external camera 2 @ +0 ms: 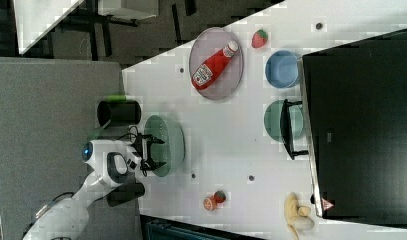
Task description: Drag strainer right to left.
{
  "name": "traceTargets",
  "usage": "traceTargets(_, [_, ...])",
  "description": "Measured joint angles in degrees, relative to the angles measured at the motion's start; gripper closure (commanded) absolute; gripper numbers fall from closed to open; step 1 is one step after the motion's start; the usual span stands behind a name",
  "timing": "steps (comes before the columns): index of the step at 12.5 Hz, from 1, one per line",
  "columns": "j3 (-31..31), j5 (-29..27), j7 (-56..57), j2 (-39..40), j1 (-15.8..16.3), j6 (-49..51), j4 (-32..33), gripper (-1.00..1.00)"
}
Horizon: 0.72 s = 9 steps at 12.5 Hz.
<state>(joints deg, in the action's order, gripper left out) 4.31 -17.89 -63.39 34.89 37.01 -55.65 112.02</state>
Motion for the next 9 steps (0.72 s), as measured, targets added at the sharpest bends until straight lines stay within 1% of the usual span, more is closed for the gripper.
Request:
traceTargets(2, [-4.1, 0.4, 5.7, -7.7, 0.8, 7.4, 4.3, -1.00])
traceTargets(3, [-6.1, 1.5, 9.9, -12.1, 0.6, 13.3, 4.7, -1.00])
traceTargets(5, [-12.4, 3.4, 18.7, -20.0, 1.0, 20.1, 3.0, -1.00])
traceTargets(6, [-16.4, 5.7, 24.6, -23.9, 1.3, 22.2, 1.6, -1.00])
traceTargets(8, [-23.5, 12.4, 35.3, -32.2, 0.9, 23.6, -0.1, -1.00])
traceTargets(9, [-26.8, 17.7, 40.5, -36.9, 0.4, 25.9, -0.2, -1.00])
